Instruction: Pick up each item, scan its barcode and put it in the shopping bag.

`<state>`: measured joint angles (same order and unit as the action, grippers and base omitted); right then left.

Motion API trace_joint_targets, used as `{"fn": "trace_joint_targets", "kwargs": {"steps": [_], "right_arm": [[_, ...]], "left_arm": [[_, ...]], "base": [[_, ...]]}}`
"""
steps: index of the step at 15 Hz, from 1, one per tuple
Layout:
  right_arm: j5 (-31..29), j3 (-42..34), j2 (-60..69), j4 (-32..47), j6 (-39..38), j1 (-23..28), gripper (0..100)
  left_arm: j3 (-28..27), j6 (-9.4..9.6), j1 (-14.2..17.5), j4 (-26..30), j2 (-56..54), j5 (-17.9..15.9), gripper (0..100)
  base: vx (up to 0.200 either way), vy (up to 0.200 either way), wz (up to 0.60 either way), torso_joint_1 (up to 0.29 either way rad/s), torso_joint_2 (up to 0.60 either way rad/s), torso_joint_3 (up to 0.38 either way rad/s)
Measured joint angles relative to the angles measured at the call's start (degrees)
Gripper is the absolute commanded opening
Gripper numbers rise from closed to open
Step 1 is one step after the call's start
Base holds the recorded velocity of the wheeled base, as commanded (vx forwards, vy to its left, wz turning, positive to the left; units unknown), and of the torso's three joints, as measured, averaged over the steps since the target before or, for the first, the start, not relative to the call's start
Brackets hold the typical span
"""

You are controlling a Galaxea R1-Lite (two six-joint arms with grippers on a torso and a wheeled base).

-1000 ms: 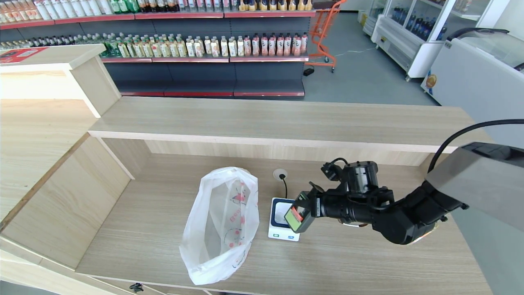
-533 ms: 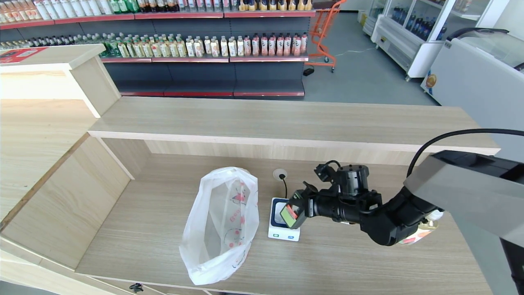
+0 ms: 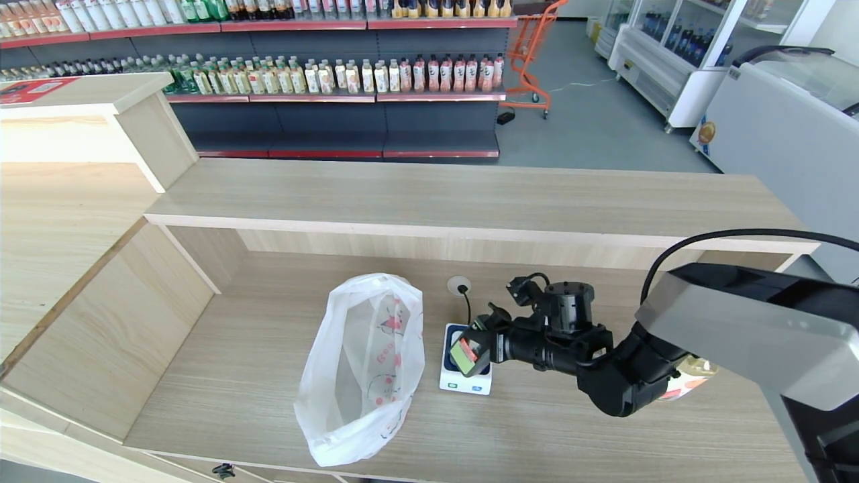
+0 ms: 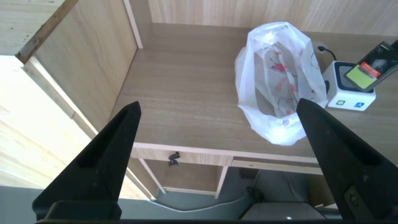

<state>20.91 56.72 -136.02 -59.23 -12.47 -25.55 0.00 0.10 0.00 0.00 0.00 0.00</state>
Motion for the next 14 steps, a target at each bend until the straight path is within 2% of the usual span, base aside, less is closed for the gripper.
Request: {"fn": "trace_joint_targets", "kwargs": {"steps": [3, 6, 14], "right_arm": [[0.2, -1.9, 3.4, 0.1, -1.5, 0.1, 0], [0.6, -7.7, 14.4, 1.1, -3.6, 0.3, 0], [0.7, -27.9, 49.1, 18.0, -2.7, 2.5, 0]], "left_arm": [[0.0, 0.0, 0.0, 0.0, 0.0, 0.0, 100], [0.0, 0.0, 0.0, 0.0, 0.0, 0.0, 100], [0.0, 0.0, 0.0, 0.0, 0.0, 0.0, 100]], "base": [[0.0, 0.0, 0.0, 0.0, 0.0, 0.0], [0.0, 0.0, 0.0, 0.0, 0.0, 0.0], [0.0, 0.0, 0.0, 0.0, 0.0, 0.0]]}}
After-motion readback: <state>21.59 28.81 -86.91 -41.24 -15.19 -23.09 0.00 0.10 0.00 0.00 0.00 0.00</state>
